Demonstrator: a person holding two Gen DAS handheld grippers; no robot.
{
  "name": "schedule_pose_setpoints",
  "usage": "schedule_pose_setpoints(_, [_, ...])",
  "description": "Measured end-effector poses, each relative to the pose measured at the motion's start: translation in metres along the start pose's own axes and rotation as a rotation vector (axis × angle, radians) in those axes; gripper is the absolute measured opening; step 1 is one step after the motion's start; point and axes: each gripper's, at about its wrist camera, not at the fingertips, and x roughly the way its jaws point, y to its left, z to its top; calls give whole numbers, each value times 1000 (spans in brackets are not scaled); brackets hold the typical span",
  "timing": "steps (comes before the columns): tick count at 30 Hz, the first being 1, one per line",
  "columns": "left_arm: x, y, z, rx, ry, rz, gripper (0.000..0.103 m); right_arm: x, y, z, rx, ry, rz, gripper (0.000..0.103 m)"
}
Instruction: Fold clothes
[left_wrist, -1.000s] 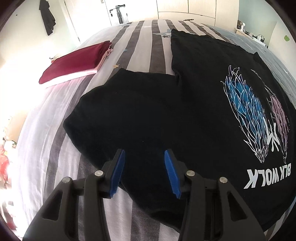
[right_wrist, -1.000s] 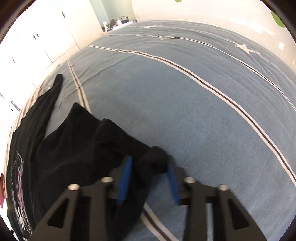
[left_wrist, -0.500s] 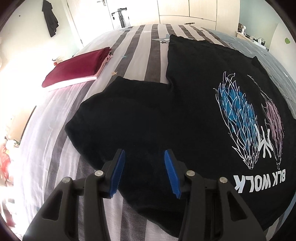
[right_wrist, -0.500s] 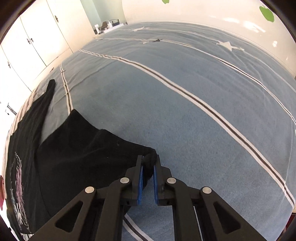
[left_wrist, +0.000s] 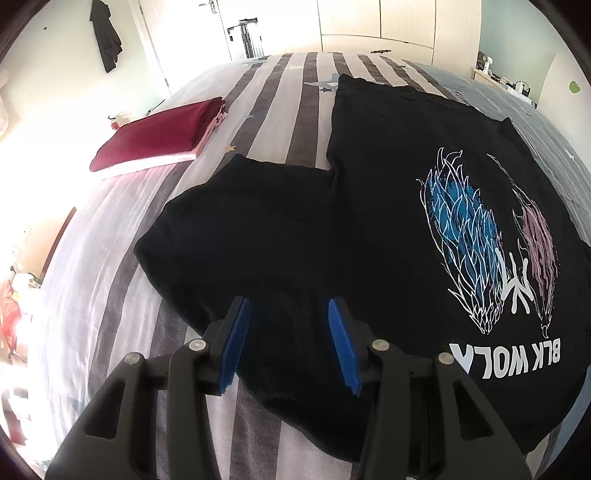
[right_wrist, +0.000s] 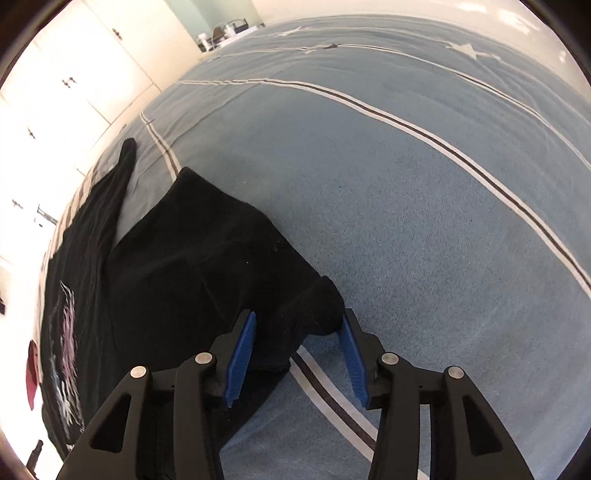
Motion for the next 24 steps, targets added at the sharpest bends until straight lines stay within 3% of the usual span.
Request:
schedule_pose_setpoints(13, [-8,4,3,12,-30,-26,42,9,-9,22,13,-43,-39,47])
schedule_pose_setpoints(15, [-6,8,2,-1,-32,-34,42,10,-4,23,-23,-39,-48,41])
schedule_pose_setpoints(17, [-3,13,-1,-17,-26,-45,42,7,-1,23,-39,-29,-44,5])
schedule_pose_setpoints(24, [4,47,-14,-45,0,-81,42,-47,30,16,-80,-147,-70,5])
